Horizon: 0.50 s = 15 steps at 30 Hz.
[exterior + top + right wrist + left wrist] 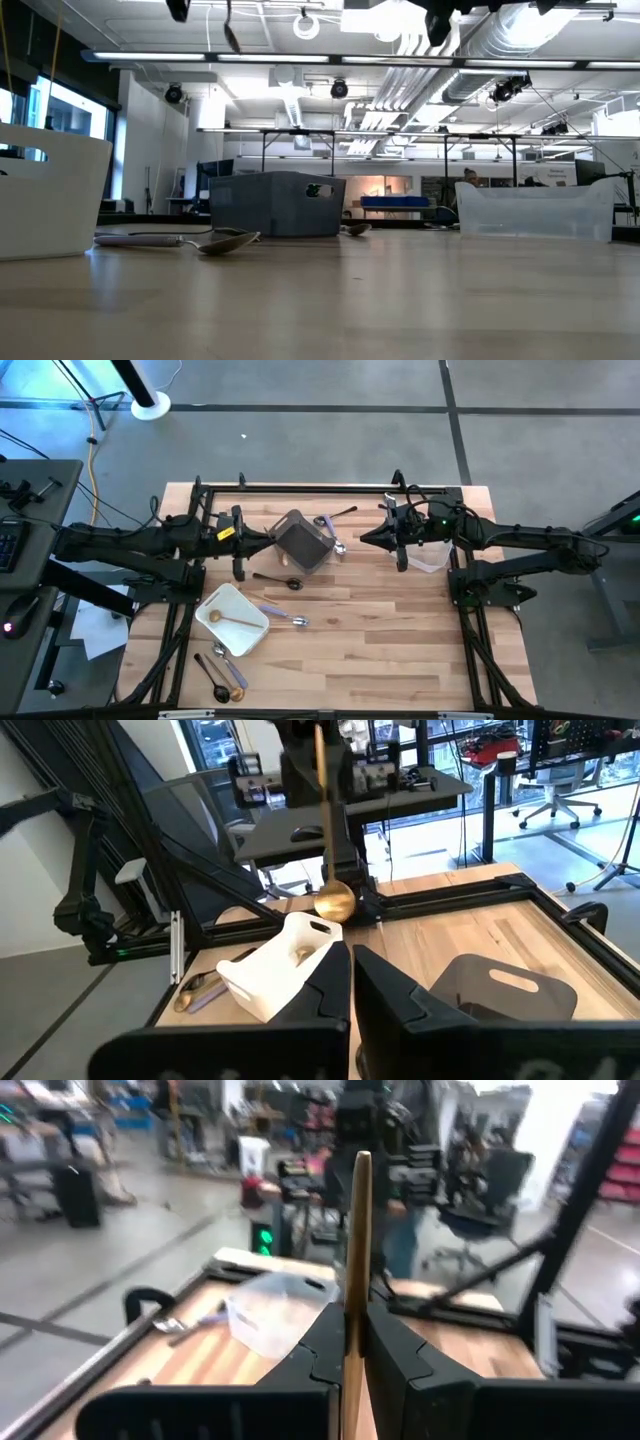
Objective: Sort silverware by color (type)
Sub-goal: Put the top right gold spoon into the white bin
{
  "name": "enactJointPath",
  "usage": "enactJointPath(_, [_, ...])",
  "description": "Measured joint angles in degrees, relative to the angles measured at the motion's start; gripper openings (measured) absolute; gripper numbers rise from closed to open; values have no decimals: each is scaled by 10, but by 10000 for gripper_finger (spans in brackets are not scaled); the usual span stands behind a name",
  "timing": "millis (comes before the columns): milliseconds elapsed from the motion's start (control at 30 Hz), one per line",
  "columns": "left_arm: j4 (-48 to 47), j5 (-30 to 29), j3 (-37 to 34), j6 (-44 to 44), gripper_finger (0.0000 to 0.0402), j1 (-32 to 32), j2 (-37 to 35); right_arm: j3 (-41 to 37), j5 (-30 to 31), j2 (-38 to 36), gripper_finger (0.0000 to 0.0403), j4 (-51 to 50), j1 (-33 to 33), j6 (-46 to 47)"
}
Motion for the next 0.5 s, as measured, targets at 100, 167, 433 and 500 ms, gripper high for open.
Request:
enactJointPath(100, [-123, 14, 69, -13, 8, -13, 14, 0, 0, 0, 0, -2, 0, 0])
enactJointPath(167, [-221, 18, 122, -32, 8, -33, 33, 0, 4, 0, 0, -9, 0, 0])
enactJointPath(433, [-500, 30, 230, -123, 8, -168, 131, 0, 26, 0, 0, -38, 0, -5])
enactJointPath(500, [-541, 31, 223, -150, 8, -200, 152, 0, 26, 0, 0, -41, 0, -5])
